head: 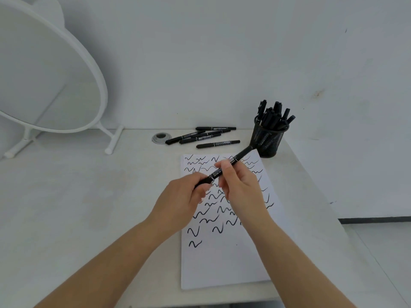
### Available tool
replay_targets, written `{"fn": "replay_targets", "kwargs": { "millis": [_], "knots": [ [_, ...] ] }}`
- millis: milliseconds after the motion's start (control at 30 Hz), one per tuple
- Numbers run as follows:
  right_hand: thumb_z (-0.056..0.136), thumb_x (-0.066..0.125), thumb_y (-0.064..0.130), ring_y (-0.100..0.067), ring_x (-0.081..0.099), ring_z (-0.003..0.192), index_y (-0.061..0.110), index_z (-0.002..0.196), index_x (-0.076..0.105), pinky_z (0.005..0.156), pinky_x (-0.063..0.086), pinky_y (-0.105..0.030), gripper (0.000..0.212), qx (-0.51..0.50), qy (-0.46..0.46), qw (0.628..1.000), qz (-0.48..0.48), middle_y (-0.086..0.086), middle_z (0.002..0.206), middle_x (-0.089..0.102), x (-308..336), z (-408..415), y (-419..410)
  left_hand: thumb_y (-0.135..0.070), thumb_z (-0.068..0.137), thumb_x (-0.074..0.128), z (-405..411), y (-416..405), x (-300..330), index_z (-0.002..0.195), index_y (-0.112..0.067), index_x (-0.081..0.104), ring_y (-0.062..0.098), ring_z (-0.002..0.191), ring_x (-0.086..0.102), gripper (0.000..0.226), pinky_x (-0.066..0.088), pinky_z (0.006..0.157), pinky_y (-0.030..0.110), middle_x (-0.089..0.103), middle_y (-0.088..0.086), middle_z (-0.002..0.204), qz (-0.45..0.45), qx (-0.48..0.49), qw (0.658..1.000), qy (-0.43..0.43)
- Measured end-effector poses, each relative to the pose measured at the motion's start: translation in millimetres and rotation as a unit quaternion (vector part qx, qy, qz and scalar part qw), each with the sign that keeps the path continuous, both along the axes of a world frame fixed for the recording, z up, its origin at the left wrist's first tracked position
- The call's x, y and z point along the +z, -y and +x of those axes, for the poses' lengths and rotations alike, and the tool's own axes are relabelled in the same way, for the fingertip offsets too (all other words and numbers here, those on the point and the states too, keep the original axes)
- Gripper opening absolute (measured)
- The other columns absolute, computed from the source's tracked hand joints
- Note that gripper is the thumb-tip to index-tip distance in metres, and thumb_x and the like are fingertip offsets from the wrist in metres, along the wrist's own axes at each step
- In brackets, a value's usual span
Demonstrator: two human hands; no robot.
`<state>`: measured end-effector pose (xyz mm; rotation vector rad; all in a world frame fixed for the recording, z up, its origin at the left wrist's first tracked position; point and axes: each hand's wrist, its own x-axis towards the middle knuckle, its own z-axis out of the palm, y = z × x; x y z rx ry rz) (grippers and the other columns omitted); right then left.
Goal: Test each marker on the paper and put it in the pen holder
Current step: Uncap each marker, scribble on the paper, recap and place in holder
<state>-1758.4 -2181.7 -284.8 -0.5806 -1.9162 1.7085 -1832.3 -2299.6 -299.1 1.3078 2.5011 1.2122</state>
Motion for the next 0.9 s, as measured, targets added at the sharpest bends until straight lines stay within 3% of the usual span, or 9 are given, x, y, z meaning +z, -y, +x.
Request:
{"fn": "replay_targets", "kwargs": {
  "millis": [200,267,400,500,633,733,900],
  "knots": [
    [0.095,0.044,0.032,0.000,0.042,0.040,0.018,0.070,0.059,0.043,0.033,-0.012,0.032,-0.025,0.032,0.999,0.024,0.013,0.042,0.051,-5.1,3.9,6.2,-0.030,0.096,0.036,15.7,4.4,-4.9,0.086,-0.017,0.050,0.008,0.052,0.043,0.021,0.030,0.049,0.022,0.043,-0.009,0.055,-0.005,0.001,1.000,-0.021],
    [0.094,0.044,0.033,0.000,0.042,0.040,0.020,0.067,0.058,0.043,0.033,-0.010,0.033,-0.054,0.030,0.998,0.003,0.013,0.043,0.051,-7.2,1.1,12.0,-0.032,0.096,0.033,19.7,0.5,-5.2,0.085,-0.019,0.046,0.012,0.055,0.044,0.021,0.031,0.051,0.029,0.044,-0.009,0.058,-0.022,0.035,0.997,-0.065],
    [0.095,0.041,0.030,-0.013,0.042,0.050,0.020,0.064,0.051,0.046,0.035,-0.020,0.034,-0.206,0.036,0.976,-0.068,0.005,0.055,0.046,0.8,2.3,-18.3,-0.035,0.095,0.029,20.3,9.9,-14.6,0.089,-0.024,0.043,0.016,0.063,0.043,0.019,0.028,0.054,0.030,0.044,-0.011,0.069,-0.116,0.116,0.972,-0.169],
    [0.091,0.047,0.033,-0.010,0.037,0.045,0.021,0.063,0.050,0.046,0.034,-0.022,0.031,-0.259,-0.024,0.963,-0.067,0.005,0.051,0.042,10.2,25.5,-49.5,-0.032,0.095,0.034,9.8,36.8,-28.1,0.090,-0.020,0.049,0.017,0.061,0.047,0.020,0.029,0.053,0.030,0.048,-0.011,0.067,-0.113,0.154,0.974,-0.118],
    [0.076,0.066,0.030,-0.009,0.037,0.040,0.027,0.054,0.051,0.042,0.033,-0.019,0.026,-0.139,0.050,0.989,-0.001,0.008,0.045,0.045,-13.3,38.2,-22.0,-0.028,0.095,0.038,-4.0,45.8,-33.7,0.080,-0.027,0.048,0.006,0.055,0.048,0.018,0.034,0.049,0.017,0.055,-0.010,0.063,-0.004,0.110,0.994,0.018],
    [0.079,0.066,0.018,-0.009,0.042,0.036,0.025,0.056,0.048,0.037,0.032,-0.015,0.030,-0.038,0.060,0.997,-0.017,0.004,0.041,0.050,-31.9,41.0,2.8,-0.028,0.094,0.043,-1.9,36.6,-33.1,0.080,-0.030,0.054,0.000,0.064,0.053,0.018,0.038,0.059,0.009,0.061,-0.016,0.072,0.045,0.046,0.994,0.094],
    [0.082,0.064,0.016,-0.009,0.051,0.041,0.027,0.061,0.053,0.045,0.040,-0.017,0.026,-0.011,0.046,0.998,0.049,0.003,0.045,0.057,-48.2,47.4,10.0,-0.033,0.089,0.042,-2.3,35.9,-38.6,0.084,-0.029,0.058,0.003,0.073,0.059,0.017,0.041,0.068,0.010,0.064,-0.015,0.084,0.051,-0.015,0.990,0.132]
  ]
}}
